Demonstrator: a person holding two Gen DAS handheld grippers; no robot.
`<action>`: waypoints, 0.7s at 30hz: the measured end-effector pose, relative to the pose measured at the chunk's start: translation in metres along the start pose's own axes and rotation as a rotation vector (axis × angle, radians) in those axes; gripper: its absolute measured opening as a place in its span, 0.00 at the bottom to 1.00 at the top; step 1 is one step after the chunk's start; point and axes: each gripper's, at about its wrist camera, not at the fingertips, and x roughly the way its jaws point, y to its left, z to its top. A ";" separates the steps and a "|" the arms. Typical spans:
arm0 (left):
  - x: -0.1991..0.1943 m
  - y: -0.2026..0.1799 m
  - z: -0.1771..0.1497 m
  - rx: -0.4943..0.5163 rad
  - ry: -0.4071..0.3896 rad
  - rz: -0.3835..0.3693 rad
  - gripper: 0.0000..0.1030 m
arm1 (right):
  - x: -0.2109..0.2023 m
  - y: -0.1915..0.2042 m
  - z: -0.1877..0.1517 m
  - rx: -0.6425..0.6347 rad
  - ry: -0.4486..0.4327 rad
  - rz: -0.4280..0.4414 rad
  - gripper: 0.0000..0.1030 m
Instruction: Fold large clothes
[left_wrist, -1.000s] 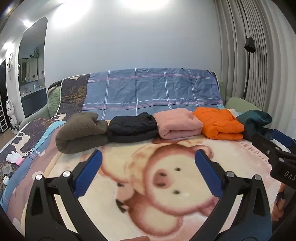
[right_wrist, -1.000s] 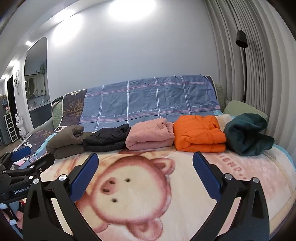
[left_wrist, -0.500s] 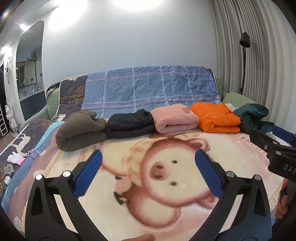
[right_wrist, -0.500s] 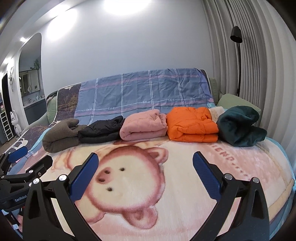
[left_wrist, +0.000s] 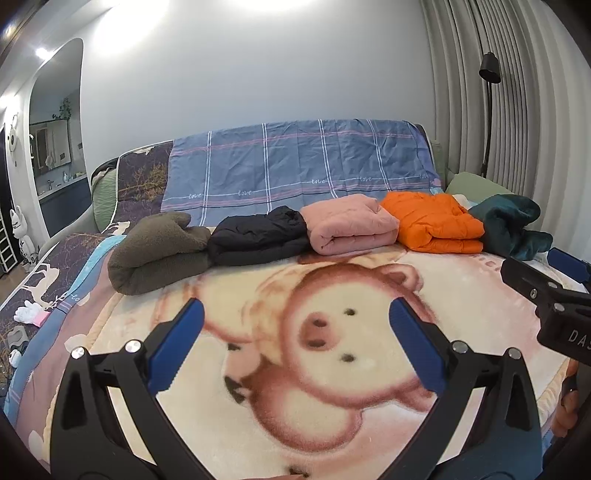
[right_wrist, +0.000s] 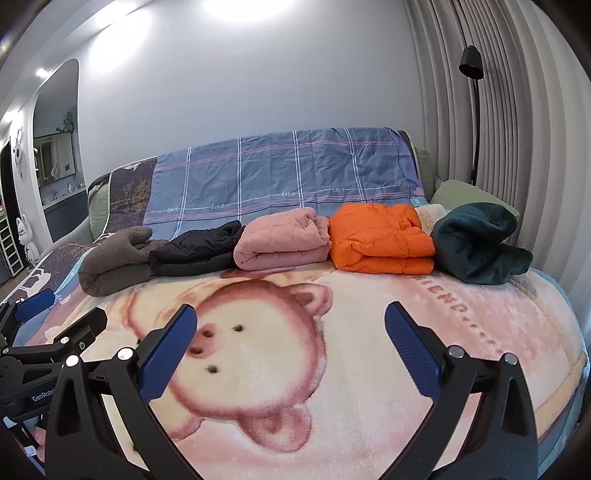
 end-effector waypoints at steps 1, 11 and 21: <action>0.001 0.000 0.000 0.000 0.000 -0.001 0.98 | 0.001 0.001 0.000 -0.001 0.002 0.000 0.99; 0.005 -0.002 -0.002 0.007 0.005 -0.017 0.98 | 0.007 0.003 -0.004 -0.018 0.024 0.008 0.99; 0.010 -0.004 -0.003 0.012 0.024 -0.009 0.98 | 0.010 0.000 -0.005 -0.012 0.033 0.002 0.99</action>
